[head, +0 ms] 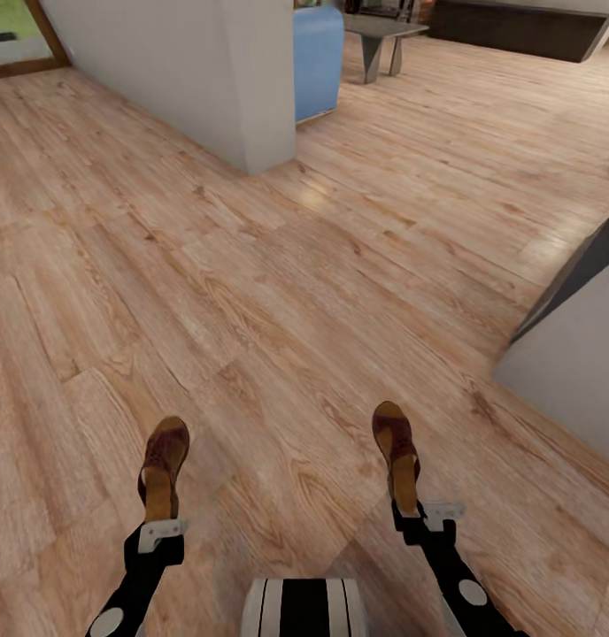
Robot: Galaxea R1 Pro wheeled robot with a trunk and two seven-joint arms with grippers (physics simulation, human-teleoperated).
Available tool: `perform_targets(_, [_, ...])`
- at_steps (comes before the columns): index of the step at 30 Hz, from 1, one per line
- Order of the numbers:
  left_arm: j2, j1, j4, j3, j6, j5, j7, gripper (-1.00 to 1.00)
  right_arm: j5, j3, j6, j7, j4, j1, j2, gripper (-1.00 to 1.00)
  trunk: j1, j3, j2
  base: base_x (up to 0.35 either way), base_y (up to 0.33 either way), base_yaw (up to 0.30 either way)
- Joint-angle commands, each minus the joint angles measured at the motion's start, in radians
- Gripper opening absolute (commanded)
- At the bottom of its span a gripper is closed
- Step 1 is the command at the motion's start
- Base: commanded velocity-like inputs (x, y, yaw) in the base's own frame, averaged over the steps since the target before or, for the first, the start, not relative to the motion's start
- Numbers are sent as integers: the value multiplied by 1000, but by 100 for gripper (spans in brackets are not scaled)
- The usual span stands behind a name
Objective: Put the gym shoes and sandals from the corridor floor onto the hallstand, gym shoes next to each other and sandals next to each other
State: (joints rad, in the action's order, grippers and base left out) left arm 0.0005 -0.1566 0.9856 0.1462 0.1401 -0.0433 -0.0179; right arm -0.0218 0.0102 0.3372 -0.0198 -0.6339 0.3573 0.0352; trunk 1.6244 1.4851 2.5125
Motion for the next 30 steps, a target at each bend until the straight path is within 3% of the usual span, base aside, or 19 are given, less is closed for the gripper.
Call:
perform_targets(1, [0,0,-30,20,33,-9,-5,-100,2,2,18,-3,0,-17,0,-100,-1,-5,0,0,0,0])
perform_targets(5, [0,2,-143,65,127,-9,-9,-100,2,3,72,-2,-1,-84,0,-100,-2,-27,-1,0,0,0])
perform_targets(6, [2,18,-190,72,180,-8,-9,-100,2,4,109,-2,-1,-118,0,-100,-3,-32,-1,0,0,0])
perform_targets(7, [10,68,-229,77,276,-5,-2,-100,2,5,155,0,2,-167,4,-100,-3,-38,-2,0,0,0])
perform_targets(9, [16,100,-234,79,307,2,0,-100,5,6,164,3,26,-190,11,-100,-4,-49,-2,0,0,0])
perform_targets(30, [14,114,-270,74,317,3,-4,-100,10,8,166,5,52,-199,14,-100,-14,-135,-7,0,0,0])
